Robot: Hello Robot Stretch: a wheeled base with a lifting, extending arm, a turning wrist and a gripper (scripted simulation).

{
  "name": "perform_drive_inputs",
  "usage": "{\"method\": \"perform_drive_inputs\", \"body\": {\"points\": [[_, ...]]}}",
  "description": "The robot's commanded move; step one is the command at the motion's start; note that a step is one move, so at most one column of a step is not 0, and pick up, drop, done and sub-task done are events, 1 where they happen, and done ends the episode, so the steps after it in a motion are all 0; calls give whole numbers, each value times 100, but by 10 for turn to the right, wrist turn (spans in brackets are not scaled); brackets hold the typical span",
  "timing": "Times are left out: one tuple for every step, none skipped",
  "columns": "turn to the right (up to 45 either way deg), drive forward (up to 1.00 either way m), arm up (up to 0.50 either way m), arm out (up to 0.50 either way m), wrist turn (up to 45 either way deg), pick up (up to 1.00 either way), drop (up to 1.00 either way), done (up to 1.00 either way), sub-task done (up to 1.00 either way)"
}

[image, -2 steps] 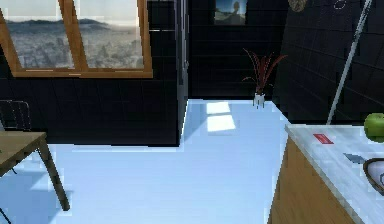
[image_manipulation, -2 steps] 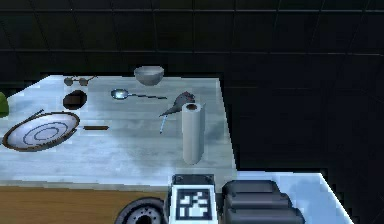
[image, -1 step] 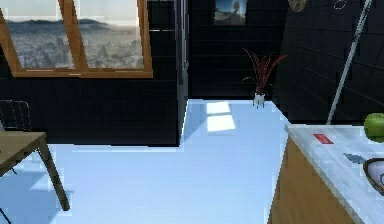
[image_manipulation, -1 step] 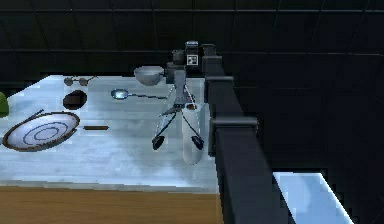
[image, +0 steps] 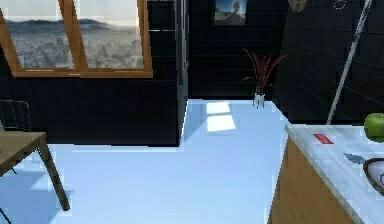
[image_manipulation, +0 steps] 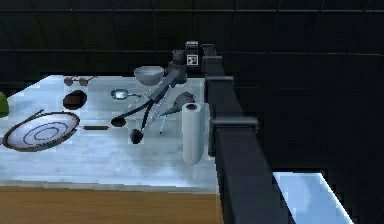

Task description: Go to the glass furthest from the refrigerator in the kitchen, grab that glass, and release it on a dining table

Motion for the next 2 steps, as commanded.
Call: {"method": "perform_drive_inputs", "body": {"points": [[0, 0, 0, 0, 450, 0, 0, 0, 0], [0, 0, 0, 0, 450, 0, 0, 0, 0]]}}
